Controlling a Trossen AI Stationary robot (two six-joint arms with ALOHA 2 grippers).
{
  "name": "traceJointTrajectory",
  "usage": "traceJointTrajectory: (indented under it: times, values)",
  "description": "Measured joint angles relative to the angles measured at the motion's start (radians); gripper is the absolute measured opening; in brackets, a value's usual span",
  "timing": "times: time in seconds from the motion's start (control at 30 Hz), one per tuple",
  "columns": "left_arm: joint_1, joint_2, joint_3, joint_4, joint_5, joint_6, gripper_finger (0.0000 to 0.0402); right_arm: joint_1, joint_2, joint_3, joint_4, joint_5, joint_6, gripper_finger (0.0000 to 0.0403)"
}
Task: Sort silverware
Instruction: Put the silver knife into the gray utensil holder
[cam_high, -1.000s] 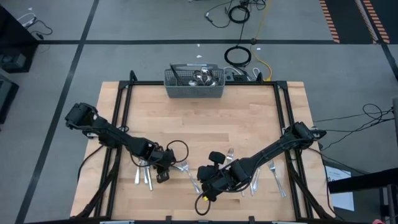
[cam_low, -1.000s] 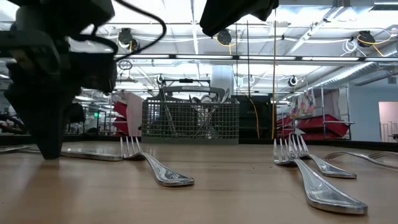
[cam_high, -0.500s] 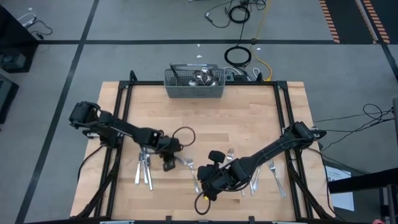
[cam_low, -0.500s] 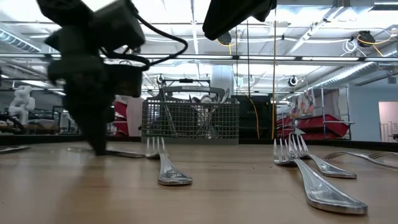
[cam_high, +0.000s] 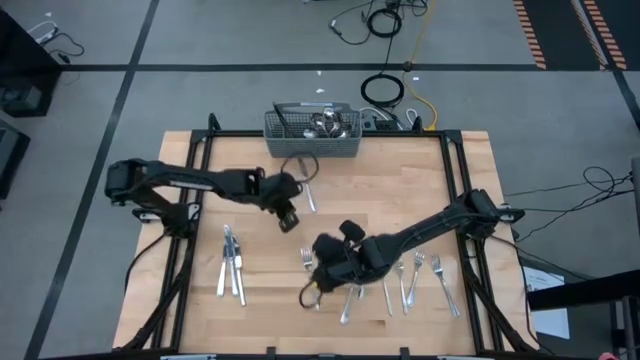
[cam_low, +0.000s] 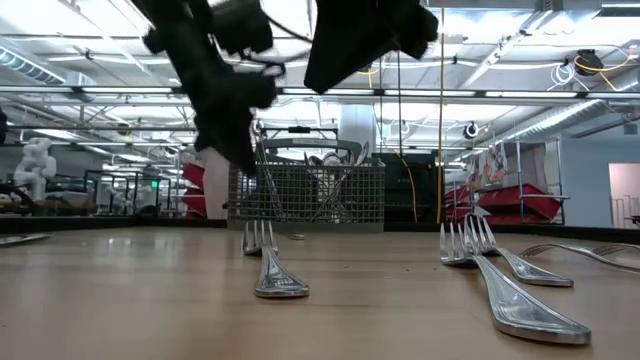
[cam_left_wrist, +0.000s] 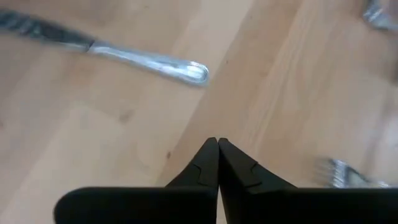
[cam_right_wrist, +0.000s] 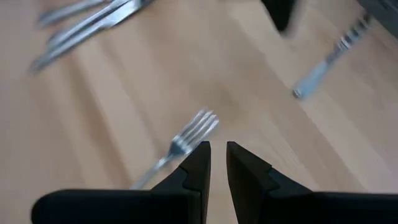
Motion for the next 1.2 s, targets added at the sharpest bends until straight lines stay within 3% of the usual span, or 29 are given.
traceJointTrajectory:
  times: [0.1, 0.2, 0.4, 0.63, 0.87, 1.2]
  values:
    - [0.041, -0.064, 0.043, -0.035, -0.019, 0.022, 0.0011, -0.043, 0.0, 0.0, -0.04, 0.01, 0.191, 0.0033]
    - [0.082, -0.136, 0.064, -0.073, -0.095, 0.046, 0.0013, -0.099, 0.0, -0.008, -0.025, 0.04, 0.248, 0.0008]
    - [0.137, -0.248, 0.069, -0.186, -0.22, 0.062, 0.0015, -0.288, 0.0, -0.009, 0.011, 0.014, 0.098, 0.0001]
    - [0.161, -0.305, 0.069, -0.235, -0.225, 0.078, 0.0017, -0.486, 0.109, -0.009, 0.187, -0.148, -0.064, 0.0]
    - [0.16, -0.339, 0.069, -0.331, -0.275, 0.112, 0.0017, -0.553, 0.197, -0.009, 0.246, -0.174, -0.038, 0.0]
    - [0.171, -0.398, 0.069, -0.364, -0.301, 0.137, 0.0017, -0.627, 0.212, -0.01, 0.334, -0.179, 0.03, 0.0]
